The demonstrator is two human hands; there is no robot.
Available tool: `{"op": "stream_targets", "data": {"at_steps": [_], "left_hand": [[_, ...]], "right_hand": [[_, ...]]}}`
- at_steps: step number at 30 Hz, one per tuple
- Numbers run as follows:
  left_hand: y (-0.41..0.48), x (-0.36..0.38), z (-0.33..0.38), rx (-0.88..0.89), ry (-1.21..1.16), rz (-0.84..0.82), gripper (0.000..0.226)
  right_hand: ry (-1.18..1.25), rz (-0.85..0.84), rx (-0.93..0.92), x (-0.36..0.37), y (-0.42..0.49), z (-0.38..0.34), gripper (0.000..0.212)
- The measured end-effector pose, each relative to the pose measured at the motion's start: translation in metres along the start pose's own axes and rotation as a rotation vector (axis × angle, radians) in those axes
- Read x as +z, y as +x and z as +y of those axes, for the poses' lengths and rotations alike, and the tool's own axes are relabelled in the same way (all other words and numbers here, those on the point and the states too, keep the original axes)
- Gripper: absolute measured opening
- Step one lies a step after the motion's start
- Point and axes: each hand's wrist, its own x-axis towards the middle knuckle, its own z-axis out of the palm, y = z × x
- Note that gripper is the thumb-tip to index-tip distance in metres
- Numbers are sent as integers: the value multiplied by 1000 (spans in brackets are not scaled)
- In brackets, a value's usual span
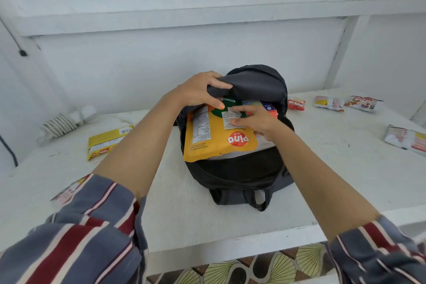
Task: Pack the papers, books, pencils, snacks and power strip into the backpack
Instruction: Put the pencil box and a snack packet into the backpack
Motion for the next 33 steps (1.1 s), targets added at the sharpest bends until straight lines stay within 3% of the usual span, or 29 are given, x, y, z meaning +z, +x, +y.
{"op": "stream_targets", "data": {"at_steps": [3, 5, 8, 15, 17, 19, 21, 24, 27, 33], "left_hand": [[2, 0, -1, -3, -9, 2, 52], [2, 0, -1, -3, -7, 5, 51], [2, 0, -1, -4, -10, 8, 51], [1, -1, 2, 11, 14, 15, 52], [0, 0, 2, 14, 24, 9, 53], [0, 0, 1, 17, 22, 7, 53], [1, 0, 0, 24, 30, 11, 52], [1, -1, -1, 27, 12, 17, 52], [0, 0, 0, 30, 14, 15, 52], [-1, 0, 0, 34, 41, 12, 52]], "right_hand": [[-161, -108, 0, -15, -9, 6, 58], [-122, -148, 11, -14, -10, 13, 60], [57, -93, -13, 0, -5, 25, 58], [-15, 44, -44, 17, 13, 22, 62], [-174, 65, -83, 16, 10, 17, 58], [-501, 202, -184, 17, 1, 13, 53], [-749, 355, -400, 25, -13, 10, 50], [-1041, 198, -627, 50, -25, 15, 54], [-1275, 44, -532, 62, -16, 29, 58], [-1325, -10, -439, 60, -4, 38, 69]]}}
